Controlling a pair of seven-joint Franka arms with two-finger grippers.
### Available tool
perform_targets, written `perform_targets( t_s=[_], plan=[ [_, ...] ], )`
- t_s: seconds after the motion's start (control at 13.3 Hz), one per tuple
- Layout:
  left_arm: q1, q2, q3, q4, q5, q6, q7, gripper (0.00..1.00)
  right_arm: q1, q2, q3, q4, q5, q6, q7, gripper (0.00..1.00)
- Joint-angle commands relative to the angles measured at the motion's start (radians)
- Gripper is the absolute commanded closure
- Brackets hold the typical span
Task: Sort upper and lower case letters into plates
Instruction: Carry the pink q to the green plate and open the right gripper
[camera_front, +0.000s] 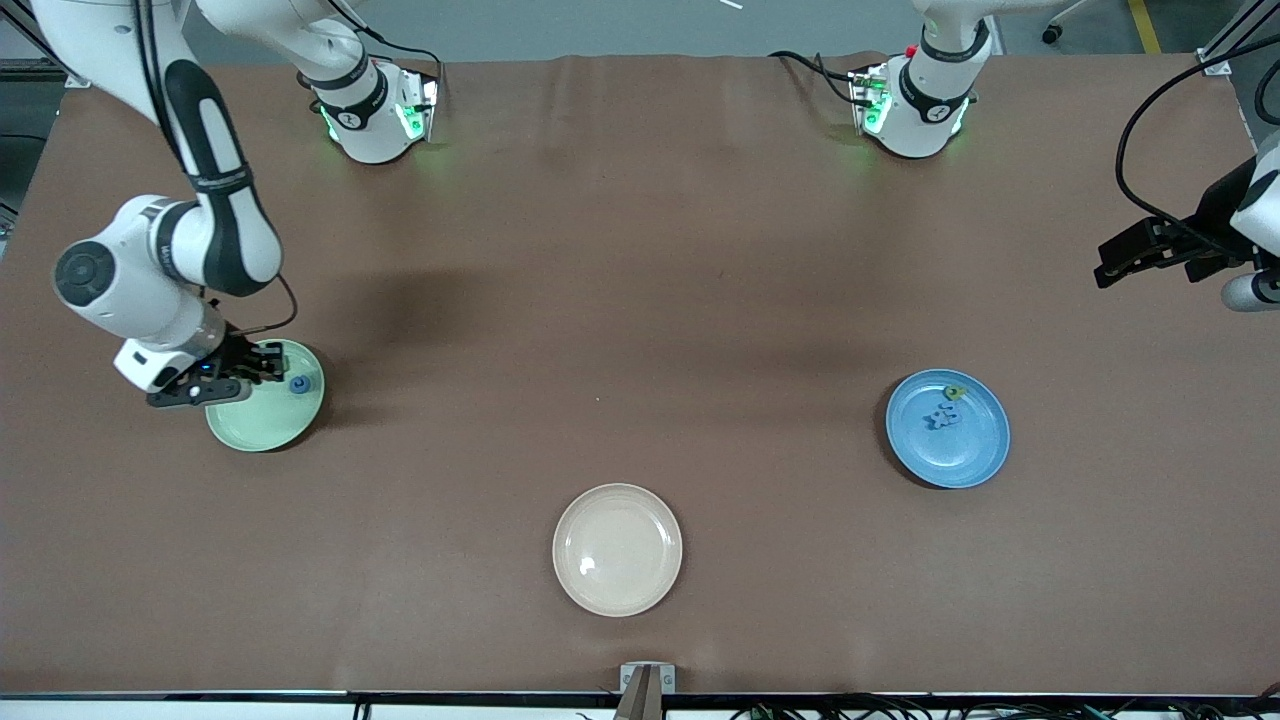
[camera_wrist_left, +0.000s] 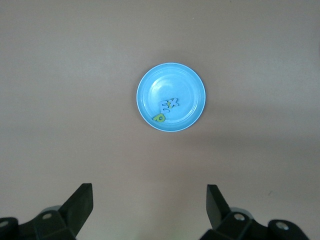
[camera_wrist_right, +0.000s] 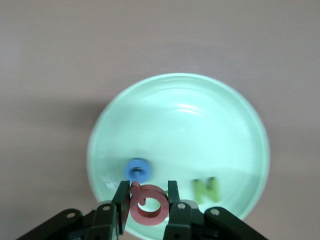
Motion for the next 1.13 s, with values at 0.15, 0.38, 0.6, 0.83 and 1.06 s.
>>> perform_targets(
  t_s=[0.15, 0.38, 0.6, 0.83, 1.06],
  plan=[
    [0.003, -0.015, -0.004, -0.018, 0.004, 0.021, 0.007, 0.00, -0.049, 0.149, 0.020, 0.118, 0.033, -0.007, -0.079, 0.78],
    [0.001, -0.014, -0.004, -0.018, 0.006, 0.024, 0.007, 0.00, -0.052, 0.208, 0.031, 0.158, 0.137, -0.007, -0.146, 0.78],
    [0.001, -0.015, -0.004, -0.018, 0.006, 0.024, 0.008, 0.00, -0.062, 0.268, 0.035, 0.200, 0.226, -0.009, -0.222, 0.78],
    [-0.003, -0.026, -0.007, -0.025, 0.006, 0.024, 0.010, 0.00, -0.062, 0.271, 0.034, 0.200, 0.255, -0.013, -0.254, 0.74],
    [-0.002, -0.029, -0.029, -0.022, 0.004, 0.035, 0.008, 0.00, -0.058, 0.268, 0.034, 0.200, 0.257, -0.018, -0.250, 0.09]
  ],
)
